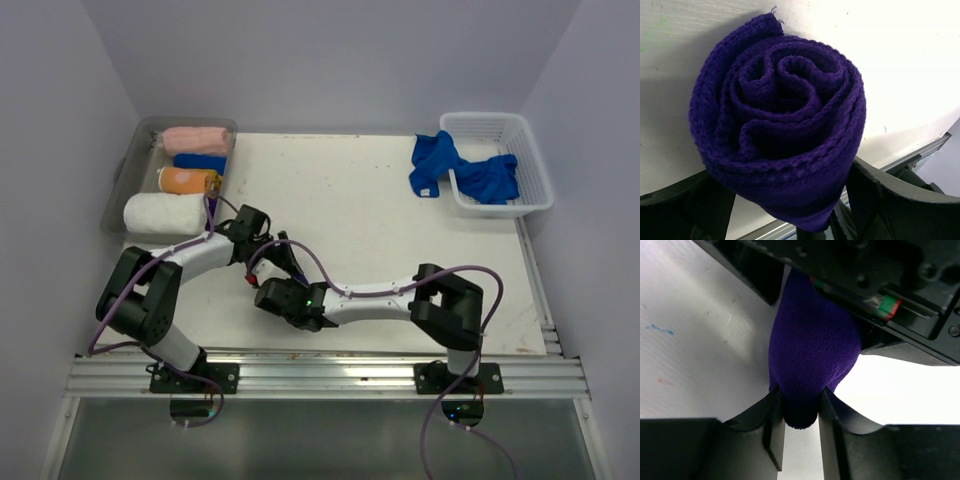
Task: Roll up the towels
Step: Roll the towel
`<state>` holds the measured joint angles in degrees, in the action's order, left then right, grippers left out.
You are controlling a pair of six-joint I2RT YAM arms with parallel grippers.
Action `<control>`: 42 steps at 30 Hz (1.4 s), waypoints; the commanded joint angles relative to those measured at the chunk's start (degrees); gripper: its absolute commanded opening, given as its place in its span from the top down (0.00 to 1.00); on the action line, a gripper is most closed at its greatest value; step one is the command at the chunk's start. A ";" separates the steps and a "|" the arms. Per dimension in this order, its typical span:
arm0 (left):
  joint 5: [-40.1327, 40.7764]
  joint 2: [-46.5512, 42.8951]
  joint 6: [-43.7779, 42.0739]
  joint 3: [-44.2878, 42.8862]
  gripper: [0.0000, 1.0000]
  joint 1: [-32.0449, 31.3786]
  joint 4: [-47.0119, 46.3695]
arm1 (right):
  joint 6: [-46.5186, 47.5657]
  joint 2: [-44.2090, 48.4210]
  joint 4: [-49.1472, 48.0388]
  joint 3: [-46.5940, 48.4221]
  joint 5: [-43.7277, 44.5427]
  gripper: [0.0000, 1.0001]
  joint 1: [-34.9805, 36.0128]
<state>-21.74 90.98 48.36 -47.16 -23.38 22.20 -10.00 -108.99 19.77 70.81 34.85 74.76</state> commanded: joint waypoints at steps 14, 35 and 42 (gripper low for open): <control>0.38 -3.18 -3.80 -1.45 0.01 0.00 0.31 | -8.72 10.64 -13.79 -10.95 -34.31 0.71 -14.11; -3.75 -2.65 -3.97 1.89 0.08 -0.09 -6.02 | -13.37 10.99 -19.42 -15.52 -51.80 0.71 -20.71; -1.47 -2.47 -5.47 2.07 0.17 -0.09 -5.85 | -14.52 9.85 -22.14 -16.58 -56.90 0.72 -22.99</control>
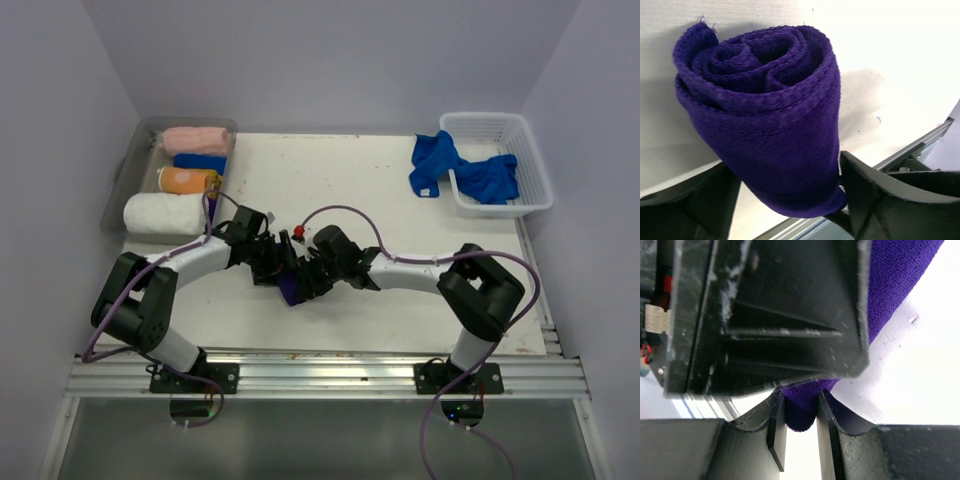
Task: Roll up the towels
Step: Roll the towel, then place the rolled towel into the container
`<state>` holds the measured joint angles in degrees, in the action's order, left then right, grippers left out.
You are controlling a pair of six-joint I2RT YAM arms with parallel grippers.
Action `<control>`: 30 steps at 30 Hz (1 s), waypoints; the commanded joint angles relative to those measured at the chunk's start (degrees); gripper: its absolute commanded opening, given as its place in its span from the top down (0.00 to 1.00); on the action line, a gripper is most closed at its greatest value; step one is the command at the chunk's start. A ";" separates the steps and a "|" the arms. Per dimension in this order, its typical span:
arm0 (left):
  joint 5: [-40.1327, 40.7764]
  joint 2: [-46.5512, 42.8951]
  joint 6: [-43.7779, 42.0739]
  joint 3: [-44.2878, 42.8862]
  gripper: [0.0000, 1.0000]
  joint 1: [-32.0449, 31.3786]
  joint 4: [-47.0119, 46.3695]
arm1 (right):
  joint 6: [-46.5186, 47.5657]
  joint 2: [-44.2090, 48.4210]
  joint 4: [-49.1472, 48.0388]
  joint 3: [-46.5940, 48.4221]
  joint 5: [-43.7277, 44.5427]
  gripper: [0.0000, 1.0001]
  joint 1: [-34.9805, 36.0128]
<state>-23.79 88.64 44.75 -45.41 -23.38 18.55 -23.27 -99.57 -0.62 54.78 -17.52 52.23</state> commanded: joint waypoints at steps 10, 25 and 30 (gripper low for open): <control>0.24 1.53 -2.56 -0.12 0.56 -0.09 -2.37 | -0.38 -0.89 0.45 0.94 -7.80 0.64 -2.48; 3.84 -4.70 0.77 -7.49 0.68 3.42 3.33 | 3.49 22.73 16.88 3.49 2.39 0.24 -7.83; 5.24 -5.06 0.78 -16.53 0.68 6.32 8.59 | 2.70 30.47 24.52 2.70 19.08 0.24 -8.63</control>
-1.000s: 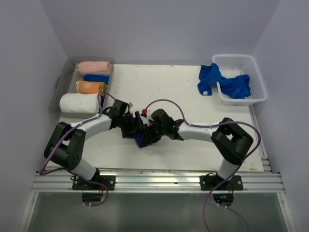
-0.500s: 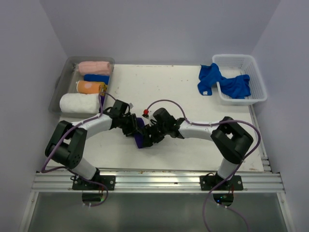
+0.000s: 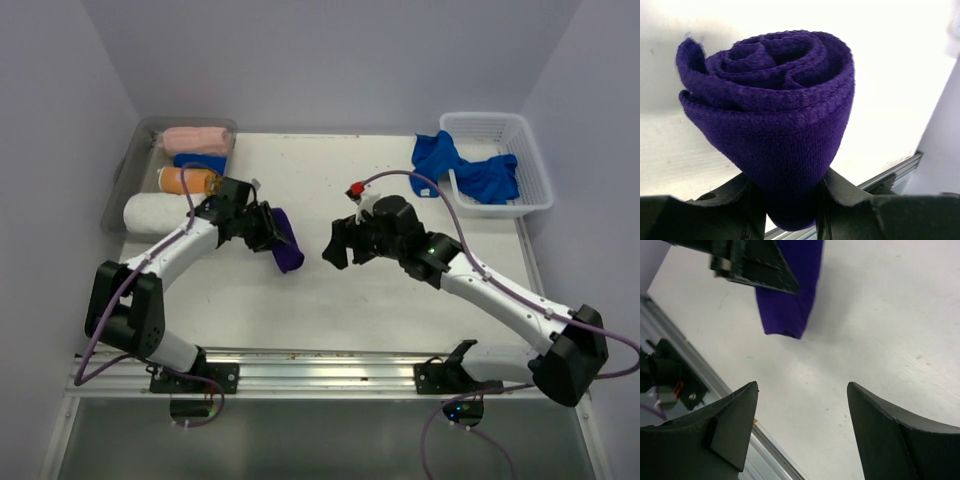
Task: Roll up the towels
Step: Place the rolled towel into the container
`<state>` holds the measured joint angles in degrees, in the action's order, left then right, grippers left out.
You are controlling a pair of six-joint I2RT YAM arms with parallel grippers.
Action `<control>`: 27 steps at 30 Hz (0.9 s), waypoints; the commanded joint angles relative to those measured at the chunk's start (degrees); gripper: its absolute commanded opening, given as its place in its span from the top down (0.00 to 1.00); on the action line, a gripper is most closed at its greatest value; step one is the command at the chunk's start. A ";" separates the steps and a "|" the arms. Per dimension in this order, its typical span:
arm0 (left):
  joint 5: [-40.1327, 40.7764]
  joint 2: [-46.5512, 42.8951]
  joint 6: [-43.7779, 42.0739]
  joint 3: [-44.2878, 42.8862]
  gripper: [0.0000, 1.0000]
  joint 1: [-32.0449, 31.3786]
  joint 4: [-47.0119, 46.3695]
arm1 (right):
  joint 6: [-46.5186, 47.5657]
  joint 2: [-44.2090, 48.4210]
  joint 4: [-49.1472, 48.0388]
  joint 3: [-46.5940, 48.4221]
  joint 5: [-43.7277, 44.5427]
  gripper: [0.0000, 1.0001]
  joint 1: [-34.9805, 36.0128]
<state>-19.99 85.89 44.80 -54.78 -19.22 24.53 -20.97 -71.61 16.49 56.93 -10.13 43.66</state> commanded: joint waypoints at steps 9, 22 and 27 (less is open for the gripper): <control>1.18 5.16 1.08 -33.09 0.67 17.80 8.08 | -1.17 7.37 8.73 -2.08 17.07 0.24 -0.15; 0.56 21.24 14.60 -43.65 0.65 31.17 -7.82 | -6.01 3.06 5.22 -3.40 11.10 0.24 -0.24; 1.00 28.10 17.51 -44.44 0.64 33.02 -13.02 | -7.24 1.04 4.95 -2.70 10.39 0.24 -0.24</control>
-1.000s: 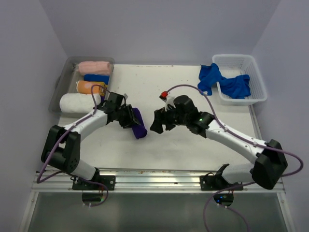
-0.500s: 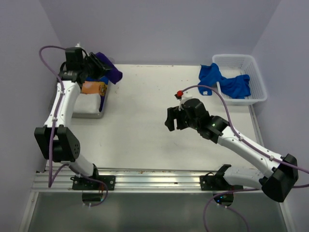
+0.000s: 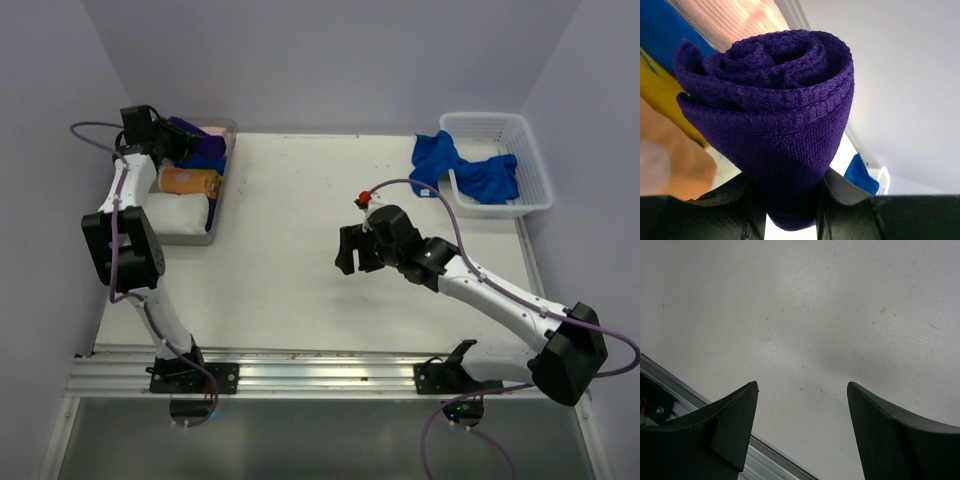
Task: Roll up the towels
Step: Place the rolled towel into the container
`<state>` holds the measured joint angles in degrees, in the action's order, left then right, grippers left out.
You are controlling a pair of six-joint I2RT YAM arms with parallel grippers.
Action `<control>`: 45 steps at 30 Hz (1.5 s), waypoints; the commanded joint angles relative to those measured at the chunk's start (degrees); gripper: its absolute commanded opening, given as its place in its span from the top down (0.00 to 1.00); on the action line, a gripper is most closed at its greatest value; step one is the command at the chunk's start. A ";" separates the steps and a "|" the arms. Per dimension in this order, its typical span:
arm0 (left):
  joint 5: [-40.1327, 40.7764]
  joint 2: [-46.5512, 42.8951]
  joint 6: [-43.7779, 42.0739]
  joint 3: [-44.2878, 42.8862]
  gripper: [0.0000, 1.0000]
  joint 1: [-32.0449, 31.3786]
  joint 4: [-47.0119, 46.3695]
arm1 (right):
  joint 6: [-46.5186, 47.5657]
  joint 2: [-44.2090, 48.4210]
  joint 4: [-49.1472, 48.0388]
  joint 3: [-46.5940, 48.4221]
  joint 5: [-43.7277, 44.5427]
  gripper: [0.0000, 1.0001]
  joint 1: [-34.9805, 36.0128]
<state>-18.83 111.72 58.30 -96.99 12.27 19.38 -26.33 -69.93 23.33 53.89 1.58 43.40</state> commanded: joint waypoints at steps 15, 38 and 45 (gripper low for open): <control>2.04 15.72 7.26 -7.96 0.60 2.93 -7.78 | -2.85 -4.07 -0.30 2.98 -1.32 0.24 0.02; 3.45 12.73 -0.03 -12.35 0.28 4.60 1.19 | -1.97 -4.07 2.60 5.26 0.09 0.24 0.20; 5.64 10.89 -2.05 -14.54 0.27 5.22 4.00 | -1.80 -3.90 2.77 5.35 0.08 0.24 0.11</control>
<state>-15.42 126.69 58.87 -107.90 16.25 21.96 -28.47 -74.00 25.78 56.97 0.82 43.40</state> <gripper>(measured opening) 0.722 0.757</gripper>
